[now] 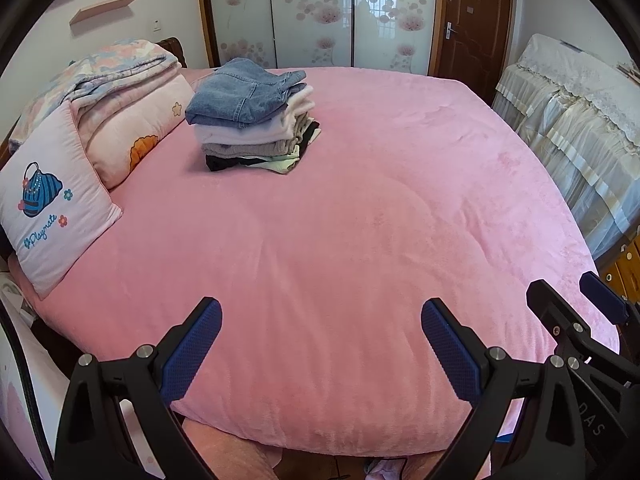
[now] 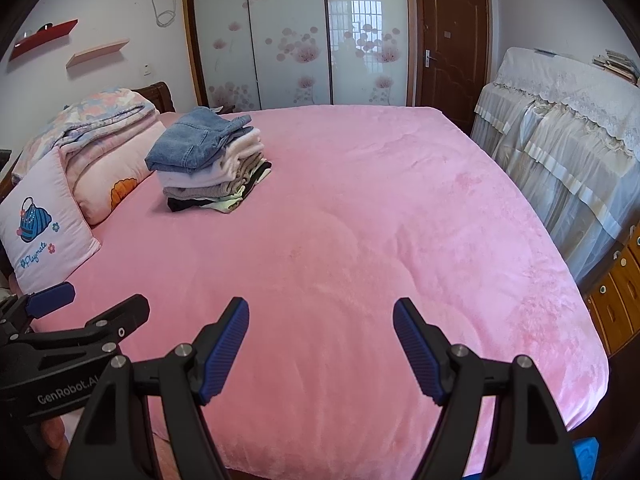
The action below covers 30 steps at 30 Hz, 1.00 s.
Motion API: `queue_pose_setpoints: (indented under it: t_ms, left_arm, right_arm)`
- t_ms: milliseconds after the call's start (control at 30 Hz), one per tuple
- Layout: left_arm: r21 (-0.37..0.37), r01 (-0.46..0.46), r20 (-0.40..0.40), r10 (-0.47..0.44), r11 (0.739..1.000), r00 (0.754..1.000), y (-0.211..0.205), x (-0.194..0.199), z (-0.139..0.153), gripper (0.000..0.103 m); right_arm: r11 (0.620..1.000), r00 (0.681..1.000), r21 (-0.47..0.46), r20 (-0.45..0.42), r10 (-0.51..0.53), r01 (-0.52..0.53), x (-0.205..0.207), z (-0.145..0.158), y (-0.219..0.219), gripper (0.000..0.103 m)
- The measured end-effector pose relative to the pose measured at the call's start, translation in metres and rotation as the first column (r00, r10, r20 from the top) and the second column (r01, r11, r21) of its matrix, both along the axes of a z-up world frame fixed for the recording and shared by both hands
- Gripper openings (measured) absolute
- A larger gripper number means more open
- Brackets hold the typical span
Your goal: Fold large clothes
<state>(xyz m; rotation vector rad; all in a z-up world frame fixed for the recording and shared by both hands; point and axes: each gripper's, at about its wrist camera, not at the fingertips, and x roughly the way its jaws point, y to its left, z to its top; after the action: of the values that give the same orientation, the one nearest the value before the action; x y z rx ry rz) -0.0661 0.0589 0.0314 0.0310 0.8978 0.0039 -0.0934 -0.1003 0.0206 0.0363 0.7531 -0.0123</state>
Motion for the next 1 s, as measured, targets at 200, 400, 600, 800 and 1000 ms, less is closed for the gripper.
queue_pose_setpoints:
  t_ms: [200, 400, 600, 800, 1000]
  left_arm:
    - [-0.003, -0.002, 0.001, 0.002, 1.000, 1.000, 0.001, -0.002, 0.000, 0.099]
    - [0.001, -0.001, 0.000, 0.001, 1.000, 1.000, -0.001, -0.003, -0.001, 0.099]
    - [0.006, 0.002, 0.003, -0.002, 1.000, 1.000, -0.005, -0.002, -0.001, 0.099]
    - [0.012, 0.003, 0.002, -0.003, 1.000, 1.000, -0.008, 0.000, -0.002, 0.099]
    - [0.005, 0.005, -0.004, -0.005, 1.000, 1.000, -0.011, 0.002, -0.003, 0.099]
  right_arm:
    - [1.000, 1.000, -0.001, 0.003, -0.002, 0.002, 0.000, 0.000, 0.000, 0.075]
    - [1.000, 1.000, -0.004, 0.005, -0.004, 0.004, -0.001, -0.002, -0.001, 0.075]
    - [1.000, 1.000, 0.001, 0.004, -0.005, 0.005, -0.002, -0.002, -0.002, 0.075]
    - [1.000, 1.000, 0.005, 0.003, -0.006, 0.006, -0.002, -0.003, -0.002, 0.075]
    - [1.000, 1.000, 0.007, 0.003, -0.009, 0.009, -0.001, -0.004, -0.003, 0.075]
